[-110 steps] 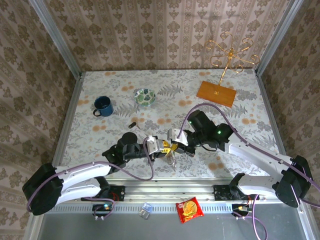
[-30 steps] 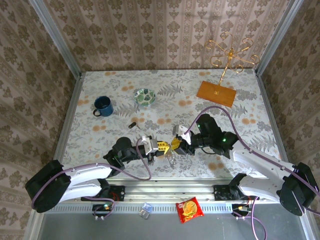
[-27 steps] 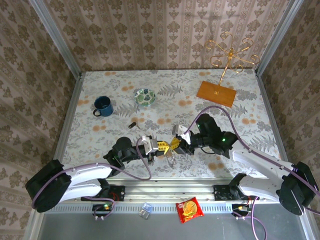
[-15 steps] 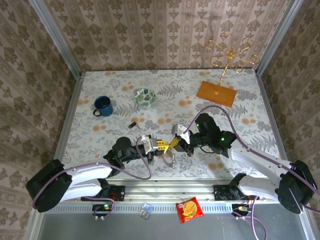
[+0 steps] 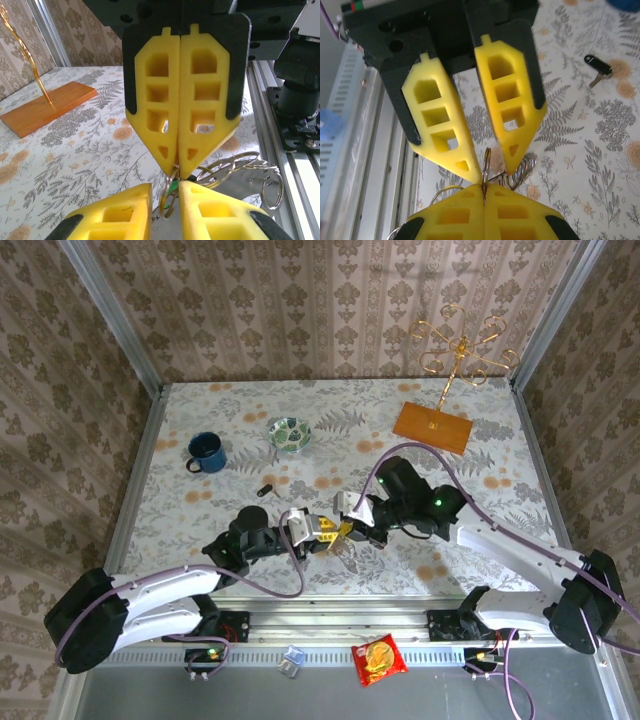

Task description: Put the keys on the keyring

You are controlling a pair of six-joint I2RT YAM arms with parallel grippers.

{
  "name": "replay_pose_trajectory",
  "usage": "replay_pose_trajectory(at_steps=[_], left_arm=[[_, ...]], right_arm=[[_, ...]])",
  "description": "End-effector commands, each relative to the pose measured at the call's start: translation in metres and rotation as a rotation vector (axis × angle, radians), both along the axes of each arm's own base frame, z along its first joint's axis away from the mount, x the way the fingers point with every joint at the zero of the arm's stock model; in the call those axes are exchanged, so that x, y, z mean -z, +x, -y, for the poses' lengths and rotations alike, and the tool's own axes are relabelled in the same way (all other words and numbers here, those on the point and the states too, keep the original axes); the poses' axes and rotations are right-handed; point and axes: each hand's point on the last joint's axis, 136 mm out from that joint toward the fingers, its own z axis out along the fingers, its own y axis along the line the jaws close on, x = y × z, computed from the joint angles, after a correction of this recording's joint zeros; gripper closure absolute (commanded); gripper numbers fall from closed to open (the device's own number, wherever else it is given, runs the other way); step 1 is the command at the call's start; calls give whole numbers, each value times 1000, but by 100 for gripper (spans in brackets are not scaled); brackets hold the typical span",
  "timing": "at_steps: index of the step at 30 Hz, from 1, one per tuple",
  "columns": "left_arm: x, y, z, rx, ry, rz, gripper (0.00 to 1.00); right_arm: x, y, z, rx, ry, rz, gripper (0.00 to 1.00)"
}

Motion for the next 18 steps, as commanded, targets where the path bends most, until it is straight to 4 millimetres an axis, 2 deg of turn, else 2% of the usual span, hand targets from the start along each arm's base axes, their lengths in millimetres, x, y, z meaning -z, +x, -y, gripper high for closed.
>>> replay_pose_trajectory(at_steps=[1,7,12,18], left_arm=[[-8,0,4,22,21,36,82],[-10,-3,4,43,35,41,100],[-12,-6,2,50,17,44,100],[-14,-7,2,50,-18,51,100]], right_arm=[[5,-10,6,-66,-110,19,100],[-11,-7,0,-41,-36,21,100],[-11,0,9,58,47,-29,79],[-3,-4,10,106,94,-83,75]])
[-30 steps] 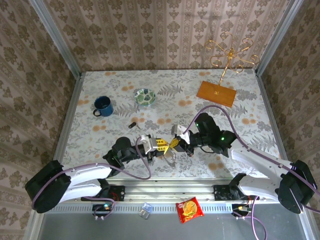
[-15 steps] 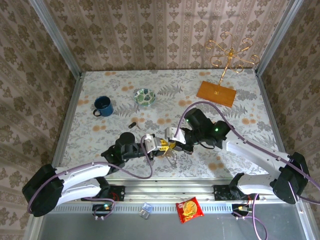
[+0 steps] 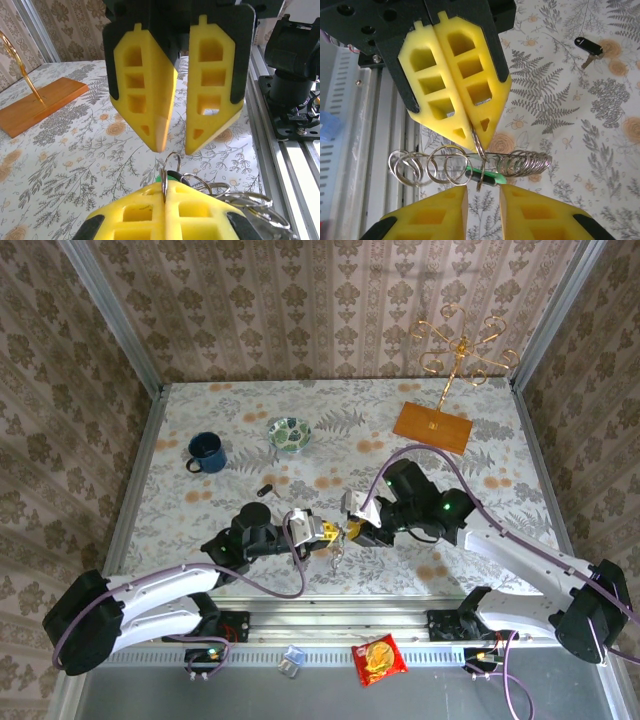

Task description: Put the keys on the keyring

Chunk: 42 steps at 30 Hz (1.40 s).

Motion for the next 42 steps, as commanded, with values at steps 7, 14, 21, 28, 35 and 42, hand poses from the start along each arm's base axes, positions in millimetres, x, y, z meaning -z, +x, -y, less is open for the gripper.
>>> replay_pose_trajectory(at_steps=[7,14,21,28,35,42], left_arm=[[-14,-3,0,15,-65,33,100],[-14,-4,0,15,-69,29,100],[-24,-7,1,39,-114,40,100],[-21,-7,3,42,-112,36,100],[-21,-8,0,34,-128,27,100],[-22,-9,0,32,-173,-5,100]], right_arm=[[-6,-1,-10,13,85,-41,81],[-5,0,-9,13,80,-40,100],[13,1,-8,19,33,-75,100],[9,4,-14,19,57,-93,91],[-7,3,-10,26,139,-26,70],[-10,-4,-14,-21,175,-25,69]])
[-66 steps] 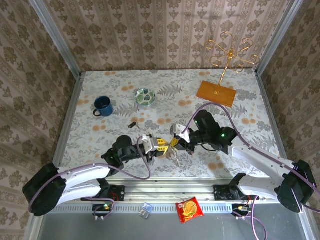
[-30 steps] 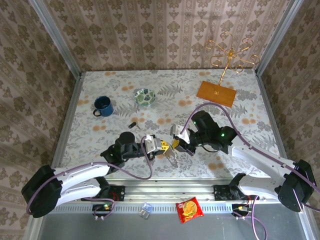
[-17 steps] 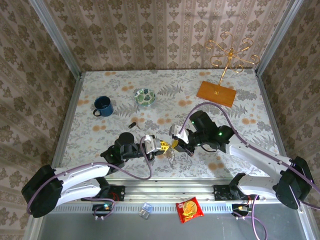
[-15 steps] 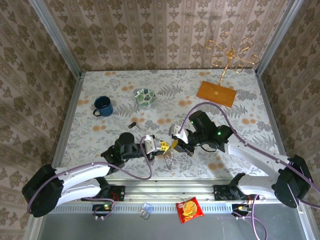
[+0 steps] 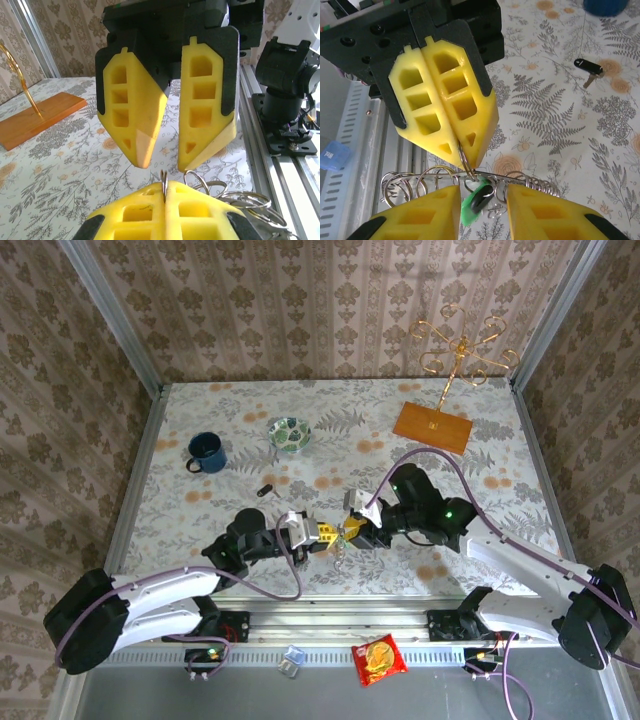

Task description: Put the keys on the keyring

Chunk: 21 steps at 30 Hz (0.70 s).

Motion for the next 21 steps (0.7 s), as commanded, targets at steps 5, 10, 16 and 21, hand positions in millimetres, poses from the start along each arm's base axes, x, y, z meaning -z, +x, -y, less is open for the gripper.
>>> replay_pose_trajectory(at_steps=[5,10,16,21], left_arm=[[-19,-2,1,11,-107,-2,100],[-19,-2,2,20,-111,-12,100],[-21,-2,1,19,-124,-21,100],[-22,-1,-3,10,-132,-21,100]], right_arm=[[-5,-5,-8,-48,45,-2,71],[-7,-2,-13,-56,62,-1,83],[-7,2,-10,-27,53,18,83],[-4,3,6,46,35,68,63]])
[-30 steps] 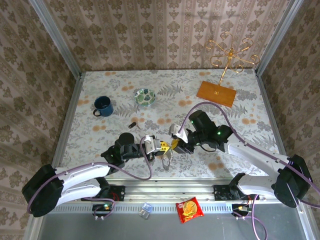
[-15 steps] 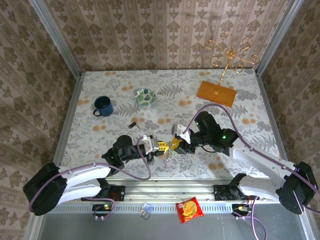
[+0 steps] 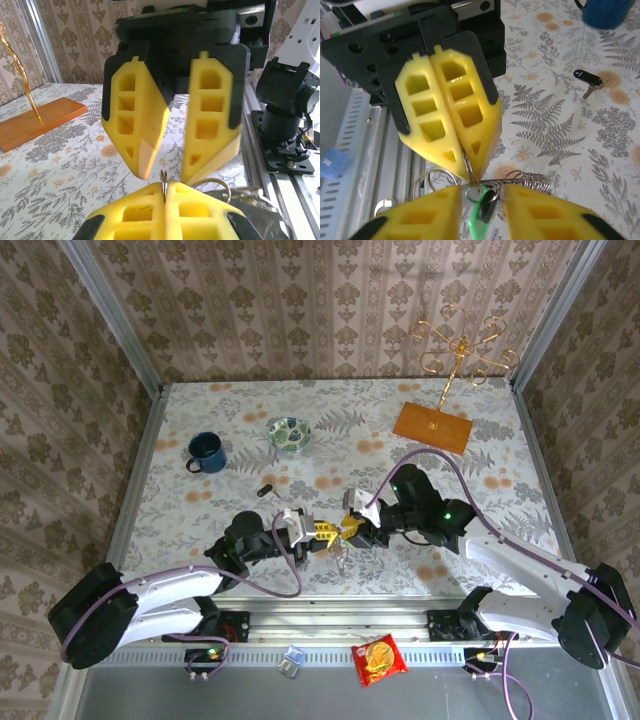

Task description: Put the keys on the keyring

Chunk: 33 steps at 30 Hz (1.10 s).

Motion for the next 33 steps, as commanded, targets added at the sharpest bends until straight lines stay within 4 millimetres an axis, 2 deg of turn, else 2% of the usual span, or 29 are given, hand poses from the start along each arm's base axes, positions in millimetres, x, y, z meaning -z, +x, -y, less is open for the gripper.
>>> replay_pose_trajectory(at_steps=[1,5,10,18,23,27,33], left_arm=[[-20,-2,-4,14,-76,28,100],[-24,-3,-6,24,-88,24,100],[-27,0,-6,25,-95,19,100],[-30,-1,-7,34,-102,6,100],[-32,0,-7,33,-114,7,100],[-32,0,-8,31,-117,3,100],[-27,2,-9,19,-88,3,100]], right_arm=[[0,2,12,61,-3,48,60],[8,3,19,106,-21,58,57],[20,-4,5,71,-44,54,57],[20,12,-7,123,-16,114,60],[22,12,-11,119,-3,102,70],[21,13,-9,127,-10,123,85],[2,16,-1,144,-13,192,100]])
